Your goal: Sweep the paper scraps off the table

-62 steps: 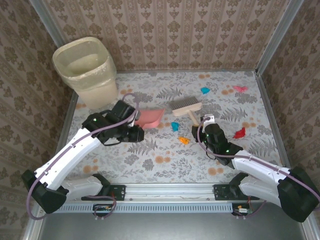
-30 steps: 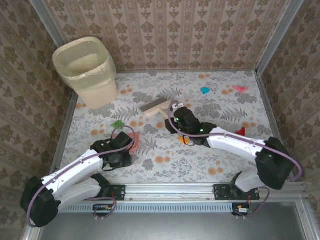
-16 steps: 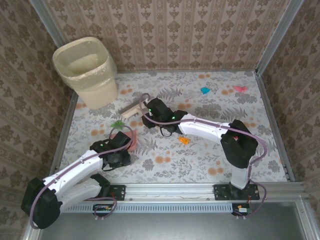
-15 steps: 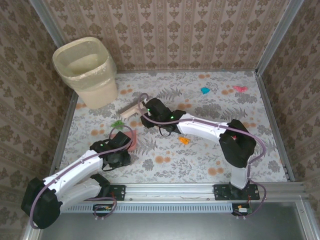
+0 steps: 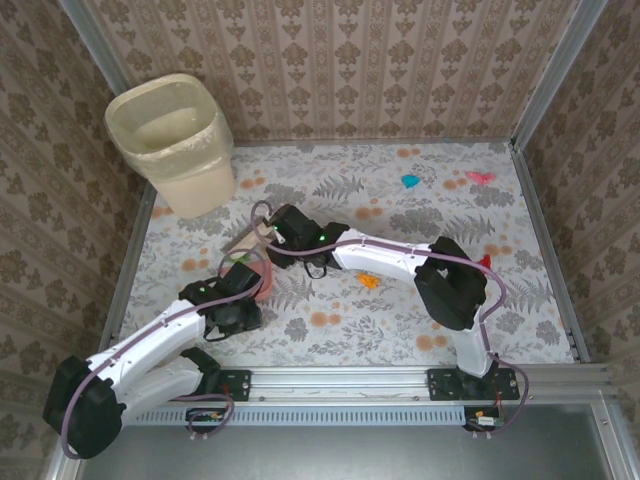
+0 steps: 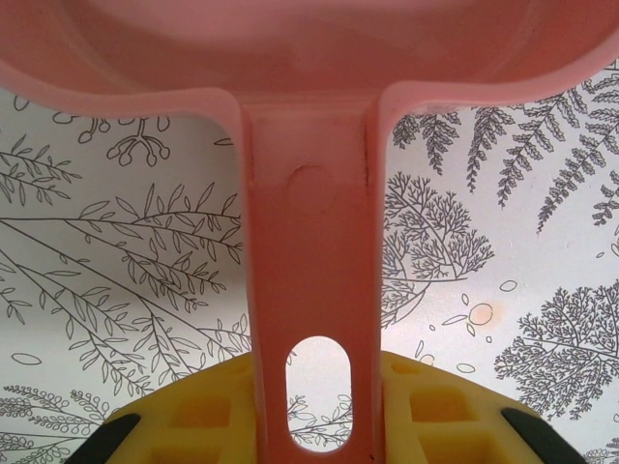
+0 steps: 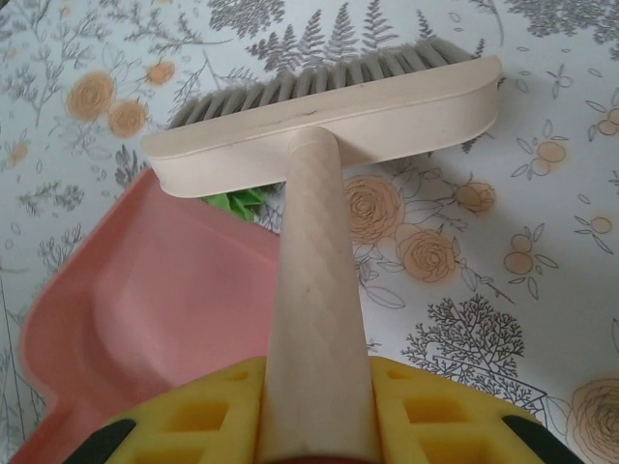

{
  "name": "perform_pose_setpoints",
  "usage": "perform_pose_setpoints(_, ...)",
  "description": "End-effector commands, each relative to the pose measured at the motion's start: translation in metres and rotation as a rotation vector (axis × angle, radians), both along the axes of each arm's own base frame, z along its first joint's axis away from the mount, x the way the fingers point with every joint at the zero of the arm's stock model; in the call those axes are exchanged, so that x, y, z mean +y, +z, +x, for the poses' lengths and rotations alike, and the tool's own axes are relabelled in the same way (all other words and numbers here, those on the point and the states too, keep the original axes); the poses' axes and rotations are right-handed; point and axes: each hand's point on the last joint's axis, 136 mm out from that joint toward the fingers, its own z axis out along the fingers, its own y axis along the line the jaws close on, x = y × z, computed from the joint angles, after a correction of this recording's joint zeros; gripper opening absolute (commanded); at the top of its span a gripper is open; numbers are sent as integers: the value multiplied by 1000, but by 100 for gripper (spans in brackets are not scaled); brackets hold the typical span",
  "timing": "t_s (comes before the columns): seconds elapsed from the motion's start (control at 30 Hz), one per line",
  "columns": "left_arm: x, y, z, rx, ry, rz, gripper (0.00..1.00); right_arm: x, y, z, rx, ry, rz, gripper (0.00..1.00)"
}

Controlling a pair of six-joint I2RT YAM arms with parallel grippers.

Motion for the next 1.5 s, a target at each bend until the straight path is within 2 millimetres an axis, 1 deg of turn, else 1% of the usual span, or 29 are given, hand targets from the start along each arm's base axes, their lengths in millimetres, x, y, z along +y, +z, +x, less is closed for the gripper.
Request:
perform_pose_setpoints(0.0,2,-8,-7,37,-25,6,0,-15,9,-21,-29,75,-44,0)
perform_pose_setpoints(0.1,-2,-8,-6,40,-49,-5,0,-35,10,-35,-34,94,-66,0)
perform_pose_setpoints(0.17,-8,-9,-6,44,-84,-18,0,-47,14,-46,-41,105,-66,0)
perform_pose_setpoints(0.3,-17,-9,-6,43,-157,11,0,-75,13,-66,-43,94,-56,0)
perform_pose_setpoints(0.4,-22,-7,-3,32,-203,44,0,-90,17,-75,-47,76,-45,0)
perform_pose_setpoints(0.47,-27,-5,0,23,-227,51,0,-100,25,-78,-65,53,-45,0)
perform_pose_setpoints(0.6,-39,-4,1,13,-276,25,0,-121,47,-76,-117,-24,-24,0)
perform_pose_setpoints(0.63,-42,-3,1,13,-291,19,0,-129,62,-74,-141,-60,7,0)
perform_pose_setpoints(0.7,-45,-3,0,14,-314,17,0,-150,75,-64,-155,-179,19,0)
perform_pose_setpoints(0.77,-49,-3,-2,18,-341,12,0,-179,83,-53,-121,-325,19,0)
perform_pose_setpoints(0.87,-56,-4,-6,25,-374,2,0,-214,85,-41,-37,-490,29,0)
perform_pose_setpoints(0.97,-63,-4,-10,28,-419,0,0,-239,77,-38,73,-596,24,0)
perform_pose_setpoints(1.0,-66,-3,-11,30,-436,3,0,-245,74,-38,99,-628,23,0)
perform_pose_setpoints(1.03,-68,-4,-14,36,-456,7,0,-249,70,-39,132,-656,18,0)
perform_pose_setpoints(1.13,-78,-6,-20,53,-519,24,0,-252,58,-42,206,-701,-11,0)
perform_pose_setpoints(1.23,-87,-9,-26,76,-581,52,0,-248,45,-46,277,-724,-22,0)
perform_pose_setpoints(1.3,-92,-12,-28,90,-607,72,0,-241,42,-50,316,-711,6,0)
perform_pose_setpoints(1.43,-102,-18,-30,104,-637,84,0,-219,34,-63,428,-656,92,0)
perform_pose_setpoints(1.47,-104,-19,-29,104,-642,82,0,-212,34,-66,447,-636,120,0)
